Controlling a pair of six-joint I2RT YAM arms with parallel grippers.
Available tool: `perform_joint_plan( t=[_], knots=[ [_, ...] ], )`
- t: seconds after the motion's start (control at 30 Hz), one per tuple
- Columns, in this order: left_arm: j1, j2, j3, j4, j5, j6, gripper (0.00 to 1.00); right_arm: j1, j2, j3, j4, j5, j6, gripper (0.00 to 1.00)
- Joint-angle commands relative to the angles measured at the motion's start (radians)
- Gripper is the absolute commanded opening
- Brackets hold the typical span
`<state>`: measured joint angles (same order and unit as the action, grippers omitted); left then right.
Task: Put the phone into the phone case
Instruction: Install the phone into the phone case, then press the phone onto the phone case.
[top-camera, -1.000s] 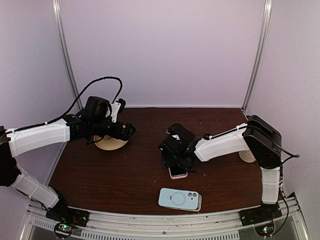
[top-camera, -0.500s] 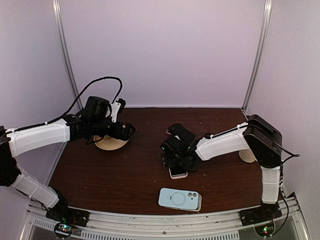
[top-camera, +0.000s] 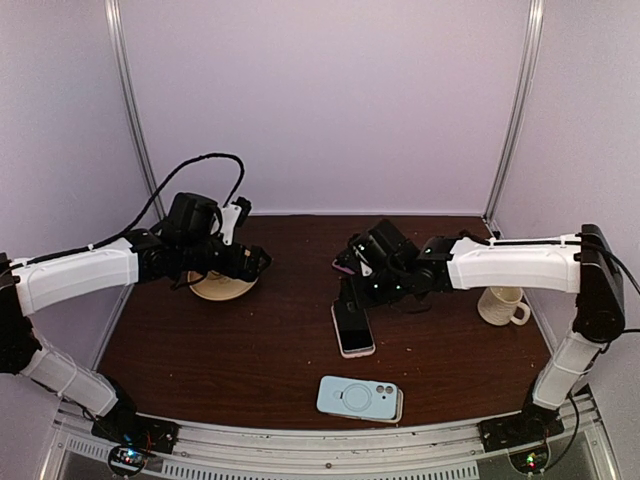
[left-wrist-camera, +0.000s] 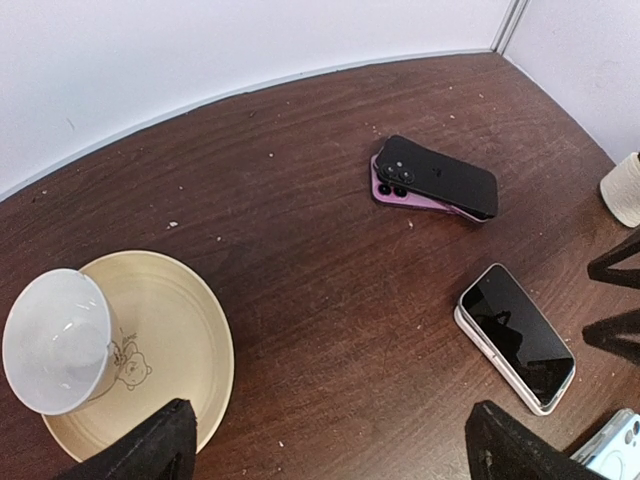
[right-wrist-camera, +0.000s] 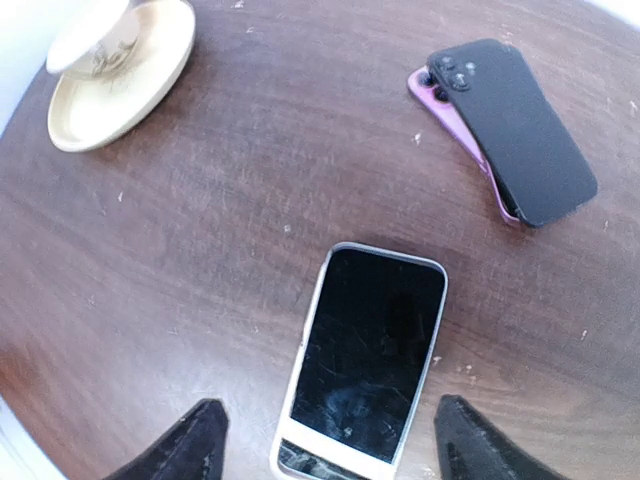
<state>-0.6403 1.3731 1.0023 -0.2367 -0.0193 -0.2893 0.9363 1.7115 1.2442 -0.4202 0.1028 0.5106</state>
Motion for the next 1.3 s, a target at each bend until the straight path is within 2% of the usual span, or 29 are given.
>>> perform_joint_plan(
  t=[0.0,0.1,0.23,0.3,0.63,0.97,1.13,1.27],
  knots=[
    [0.010,-0.018,-0.007,0.046,0.046,0.019,0.98,-0.058,-0.003,-0.054,-0.133,-0.237,0.061,0.64],
    [0.010,-0.009,-0.007,0.052,0.089,0.021,0.97,-0.061,0.000,-0.079,-0.137,-0.271,0.082,0.57],
    [0.010,-0.003,-0.008,0.056,0.105,0.019,0.97,-0.070,0.035,-0.115,-0.116,-0.321,0.102,0.42],
    [0.009,-0.003,-0.010,0.060,0.113,0.017,0.98,-0.070,0.049,-0.134,-0.085,-0.345,0.110,0.37],
    [0.009,-0.010,-0.010,0.063,0.130,0.015,0.98,-0.070,0.098,-0.178,-0.080,-0.262,0.118,0.22],
    [0.009,-0.012,-0.010,0.062,0.127,0.019,0.97,-0.016,0.175,-0.164,-0.192,-0.099,0.098,0.18],
    [0.009,-0.010,-0.010,0.062,0.130,0.021,0.97,0.020,0.145,-0.032,-0.360,0.069,0.061,0.24],
    [0.009,-0.013,-0.009,0.062,0.134,0.022,0.97,0.052,0.118,0.055,-0.384,0.120,-0.010,0.26]
  ],
)
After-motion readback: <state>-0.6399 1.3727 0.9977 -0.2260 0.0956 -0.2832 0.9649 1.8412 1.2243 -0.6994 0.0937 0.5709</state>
